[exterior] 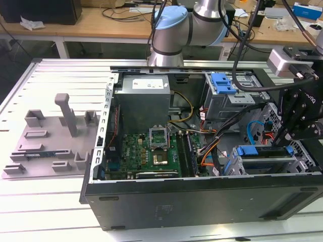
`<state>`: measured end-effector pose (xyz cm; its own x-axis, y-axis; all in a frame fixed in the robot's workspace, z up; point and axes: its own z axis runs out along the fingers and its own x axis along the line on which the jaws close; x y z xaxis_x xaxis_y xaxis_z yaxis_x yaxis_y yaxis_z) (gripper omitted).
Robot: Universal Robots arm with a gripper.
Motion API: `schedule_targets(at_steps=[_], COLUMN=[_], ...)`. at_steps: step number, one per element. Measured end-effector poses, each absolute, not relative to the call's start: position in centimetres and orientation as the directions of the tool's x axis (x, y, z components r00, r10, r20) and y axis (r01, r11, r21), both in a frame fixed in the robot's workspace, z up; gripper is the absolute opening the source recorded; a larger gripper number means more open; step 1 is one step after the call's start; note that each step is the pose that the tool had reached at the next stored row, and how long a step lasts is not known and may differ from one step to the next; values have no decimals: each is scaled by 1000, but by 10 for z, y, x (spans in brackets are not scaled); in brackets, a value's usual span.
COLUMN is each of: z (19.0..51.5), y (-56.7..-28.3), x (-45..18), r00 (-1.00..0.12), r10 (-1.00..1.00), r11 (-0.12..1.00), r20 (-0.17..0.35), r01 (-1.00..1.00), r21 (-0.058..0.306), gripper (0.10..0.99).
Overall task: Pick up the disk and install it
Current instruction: 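Insert the first disk wire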
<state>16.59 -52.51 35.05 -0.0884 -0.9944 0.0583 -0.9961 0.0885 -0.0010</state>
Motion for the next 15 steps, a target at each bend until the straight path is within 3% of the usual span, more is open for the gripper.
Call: schedule_targets(at_steps=[15], z=[342], y=[-525], x=[166], r00=[-83], r10=[-995], r11=[84], r20=[58], r01=[-997], r21=[-1], gripper=[165])
